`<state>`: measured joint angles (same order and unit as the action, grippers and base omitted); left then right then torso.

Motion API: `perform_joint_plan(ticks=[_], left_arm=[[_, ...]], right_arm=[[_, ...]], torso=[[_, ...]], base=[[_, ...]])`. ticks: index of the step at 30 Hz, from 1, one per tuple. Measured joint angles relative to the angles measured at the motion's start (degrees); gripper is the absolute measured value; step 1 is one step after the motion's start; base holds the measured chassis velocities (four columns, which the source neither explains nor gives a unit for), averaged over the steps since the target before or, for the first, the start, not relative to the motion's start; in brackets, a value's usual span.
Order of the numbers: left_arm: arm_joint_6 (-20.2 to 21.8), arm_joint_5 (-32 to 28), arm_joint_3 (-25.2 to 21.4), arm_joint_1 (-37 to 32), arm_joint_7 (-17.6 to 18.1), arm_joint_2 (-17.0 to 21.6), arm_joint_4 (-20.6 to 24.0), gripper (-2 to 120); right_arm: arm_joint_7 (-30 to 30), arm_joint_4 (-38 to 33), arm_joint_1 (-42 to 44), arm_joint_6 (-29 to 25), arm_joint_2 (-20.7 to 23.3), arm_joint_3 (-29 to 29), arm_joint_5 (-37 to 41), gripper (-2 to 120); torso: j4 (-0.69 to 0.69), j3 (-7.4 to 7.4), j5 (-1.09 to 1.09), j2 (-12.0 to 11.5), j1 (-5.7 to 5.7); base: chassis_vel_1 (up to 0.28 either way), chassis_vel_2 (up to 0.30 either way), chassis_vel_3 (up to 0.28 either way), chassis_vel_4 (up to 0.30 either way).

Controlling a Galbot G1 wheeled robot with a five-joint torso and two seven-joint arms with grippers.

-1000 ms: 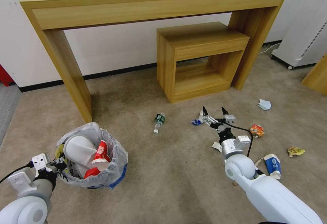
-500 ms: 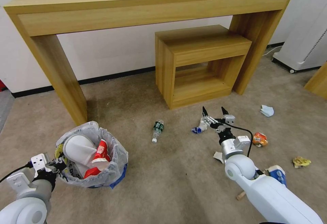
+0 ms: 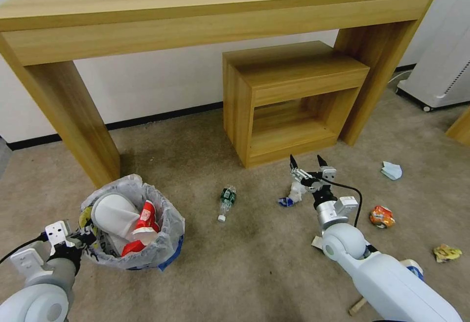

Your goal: Pick up the trash bin and place the garbage on the floor into it.

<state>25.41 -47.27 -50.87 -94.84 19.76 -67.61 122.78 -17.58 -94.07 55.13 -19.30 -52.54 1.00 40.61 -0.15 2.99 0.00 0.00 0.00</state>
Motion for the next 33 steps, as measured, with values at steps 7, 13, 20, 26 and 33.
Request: perform_joint_plan(ticks=[7,13,20,26,33], left_arm=[[-0.02,0.04,0.30,0.43,-0.02,0.05,-0.55,3],[-0.01,0.11,0.53,0.47,-0.02,0.10,-0.75,3],[-0.02,0.47,0.84,0.65,-0.02,-0.13,-0.92,3],[-0.24,1.03,1.04,0.64,-0.14,-0.68,-0.95,3],[-0.29,1.28,0.77,0.20,-0.18,-1.30,-0.24,3]], right_arm=[[0.23,1.06,-0.38,-1.37,-0.54,1.04,-2.06,100],[-1.70,0.76,-0.65,0.44,-0.64,1.73,-1.98,100],[-4.32,-1.62,-1.01,4.35,-0.05,1.78,0.33,100],[-6.37,-4.25,-1.93,10.00,0.55,3.05,6.95,100],[-9.74,-3.82,-6.67,13.65,-0.67,9.29,13.25,100]], torso=[[-0.01,0.00,-0.01,0.00,0.00],[0.00,-0.01,0.00,0.00,0.00],[-0.01,-0.01,0.00,0.00,0.00],[-0.02,-0.01,0.00,0.00,0.00],[0.00,-0.01,-0.01,0.00,0.00]], base=[[-0.052,0.054,0.036,-0.049],[0.000,0.000,0.000,0.000],[0.000,0.000,0.000,0.000],[0.000,0.000,0.000,0.000],[0.000,0.000,0.000,0.000]])
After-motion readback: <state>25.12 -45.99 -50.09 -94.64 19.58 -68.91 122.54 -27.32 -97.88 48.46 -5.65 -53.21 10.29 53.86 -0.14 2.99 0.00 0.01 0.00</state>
